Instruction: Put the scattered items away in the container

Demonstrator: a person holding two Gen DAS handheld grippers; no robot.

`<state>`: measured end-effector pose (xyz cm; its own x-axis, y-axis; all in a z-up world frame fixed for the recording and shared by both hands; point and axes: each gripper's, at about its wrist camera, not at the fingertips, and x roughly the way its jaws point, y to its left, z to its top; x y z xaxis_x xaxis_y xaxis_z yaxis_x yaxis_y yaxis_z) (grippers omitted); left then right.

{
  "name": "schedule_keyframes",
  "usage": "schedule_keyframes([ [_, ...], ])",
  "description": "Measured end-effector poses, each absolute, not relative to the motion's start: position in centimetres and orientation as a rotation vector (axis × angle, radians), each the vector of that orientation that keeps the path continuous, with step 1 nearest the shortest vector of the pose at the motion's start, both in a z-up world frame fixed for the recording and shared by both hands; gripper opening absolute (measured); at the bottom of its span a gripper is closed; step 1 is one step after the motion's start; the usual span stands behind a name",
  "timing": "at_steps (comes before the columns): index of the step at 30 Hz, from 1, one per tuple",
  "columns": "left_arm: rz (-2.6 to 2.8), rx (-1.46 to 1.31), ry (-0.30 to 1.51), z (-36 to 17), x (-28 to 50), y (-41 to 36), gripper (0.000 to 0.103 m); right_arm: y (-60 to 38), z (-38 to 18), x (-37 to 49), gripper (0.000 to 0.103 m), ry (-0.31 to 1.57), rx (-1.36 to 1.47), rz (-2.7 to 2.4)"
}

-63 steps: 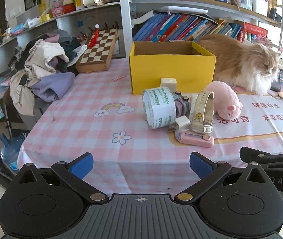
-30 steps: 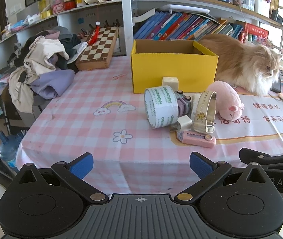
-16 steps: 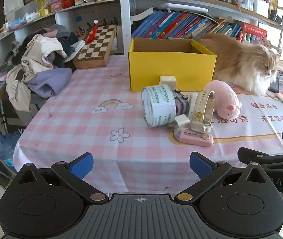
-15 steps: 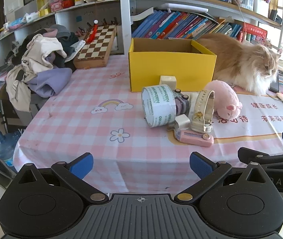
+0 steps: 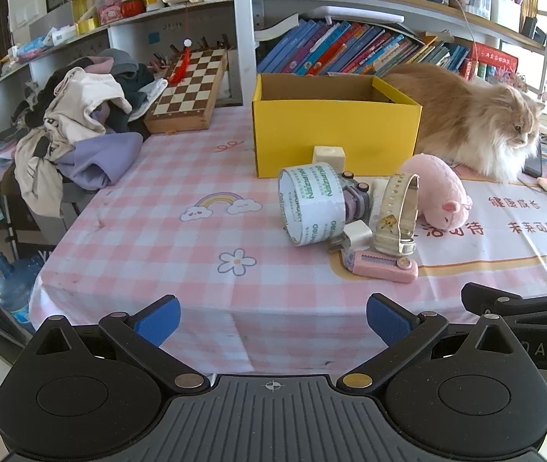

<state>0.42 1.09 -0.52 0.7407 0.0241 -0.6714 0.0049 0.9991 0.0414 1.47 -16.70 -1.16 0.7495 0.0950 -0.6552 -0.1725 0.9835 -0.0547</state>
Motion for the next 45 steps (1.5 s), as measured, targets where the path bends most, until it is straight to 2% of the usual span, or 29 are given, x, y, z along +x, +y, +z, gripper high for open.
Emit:
schedule_keyframes([
  [24, -0.007, 0.007, 0.724, -0.4, 0.2, 2.5, 0.103, -15.6, -0.8, 1.5, 0.103, 0.696, -0.108, 0.165],
  [30, -0.01, -0.007, 0.718, -0.4, 0.2, 2.9, 0.103, -15.4, -0.7, 1.6, 0.099, 0.687, -0.099, 0.196],
  [32, -0.013, -0.008, 0.719, -0.5, 0.2, 2.9, 0.103, -15.2, -0.6, 1.7, 0.093, 0.686, -0.1, 0.213],
  [35, -0.011, -0.01, 0.72, -0.5, 0.4, 3.0, 0.103, -14.9, -0.6, 1.8, 0.09, 0.69, -0.107, 0.228],
  [45, -0.016, -0.01, 0.732, -0.8, 1.1, 2.9, 0.103, -15.2, -0.9, 3.0, 0.089, 0.705, -0.087, 0.246],
])
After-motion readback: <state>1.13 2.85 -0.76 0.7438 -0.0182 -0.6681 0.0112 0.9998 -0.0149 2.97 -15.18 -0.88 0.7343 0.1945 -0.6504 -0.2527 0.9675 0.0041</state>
